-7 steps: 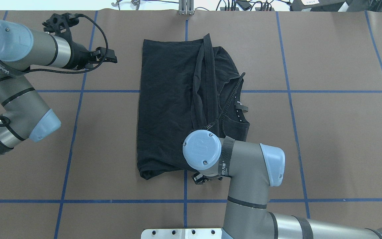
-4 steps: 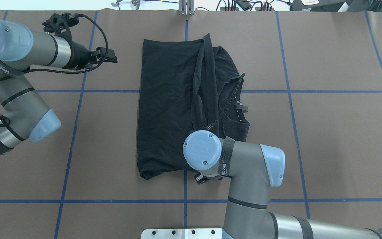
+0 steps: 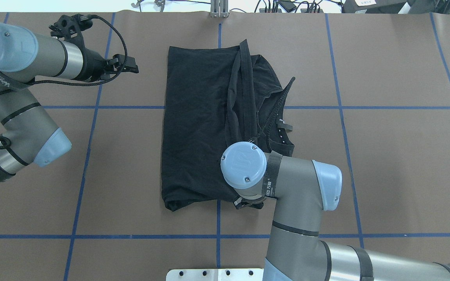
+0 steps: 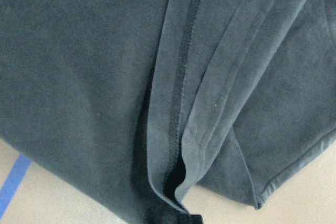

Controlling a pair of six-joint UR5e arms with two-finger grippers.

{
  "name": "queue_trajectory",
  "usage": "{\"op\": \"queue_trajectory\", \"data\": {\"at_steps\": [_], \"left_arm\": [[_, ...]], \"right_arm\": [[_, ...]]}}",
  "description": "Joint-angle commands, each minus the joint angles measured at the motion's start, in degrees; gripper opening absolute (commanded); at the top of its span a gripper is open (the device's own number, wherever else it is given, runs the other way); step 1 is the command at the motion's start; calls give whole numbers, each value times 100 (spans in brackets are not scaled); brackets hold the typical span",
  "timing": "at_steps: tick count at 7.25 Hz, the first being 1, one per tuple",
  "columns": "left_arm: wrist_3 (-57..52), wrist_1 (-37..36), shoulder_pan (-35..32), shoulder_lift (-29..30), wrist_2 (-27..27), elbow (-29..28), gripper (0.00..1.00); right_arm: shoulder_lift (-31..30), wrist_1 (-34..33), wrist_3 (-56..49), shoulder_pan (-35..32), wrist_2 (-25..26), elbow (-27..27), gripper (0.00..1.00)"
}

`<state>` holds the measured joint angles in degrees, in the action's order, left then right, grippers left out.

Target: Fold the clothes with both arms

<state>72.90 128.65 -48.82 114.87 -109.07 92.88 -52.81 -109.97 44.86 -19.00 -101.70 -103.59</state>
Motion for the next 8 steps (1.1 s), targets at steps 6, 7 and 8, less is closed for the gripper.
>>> {"op": "queue_trajectory", "data": {"at_steps": [6, 7, 8], "left_arm": [[84, 2, 4, 9, 0, 37, 100], [84, 2, 4, 9, 0, 29, 100], [84, 2, 4, 9, 0, 29, 100]], "right_arm": [[-1223, 2, 1657, 327, -78, -918, 19], [-1223, 11, 1666, 274, -87, -935, 99], [-1223, 11, 1666, 213, -96, -970, 100]]}}
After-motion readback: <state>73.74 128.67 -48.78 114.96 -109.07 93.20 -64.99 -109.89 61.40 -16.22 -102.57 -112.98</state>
